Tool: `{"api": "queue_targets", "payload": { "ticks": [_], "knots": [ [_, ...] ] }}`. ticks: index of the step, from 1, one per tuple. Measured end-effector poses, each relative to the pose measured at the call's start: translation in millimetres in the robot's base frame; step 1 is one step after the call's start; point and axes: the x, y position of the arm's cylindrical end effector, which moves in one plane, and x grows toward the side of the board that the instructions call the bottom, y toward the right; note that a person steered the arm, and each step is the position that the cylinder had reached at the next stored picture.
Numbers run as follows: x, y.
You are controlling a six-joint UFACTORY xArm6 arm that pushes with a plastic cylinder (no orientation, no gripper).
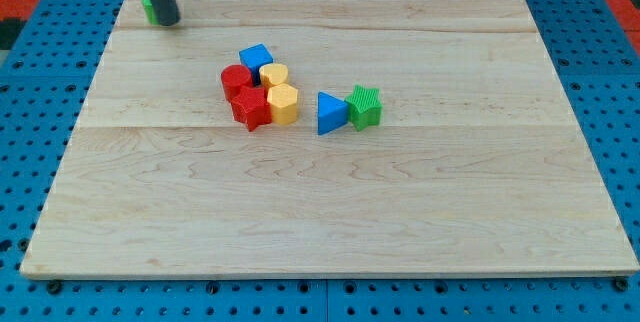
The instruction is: Place the green circle at the top left side of the board
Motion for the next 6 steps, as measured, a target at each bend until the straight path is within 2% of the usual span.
{"api": "queue_targets", "payload": {
  "ticks": [1, 3, 6],
  "knots": [
    [11, 9],
    [21, -86],
    [-32, -77]
  ]
}}
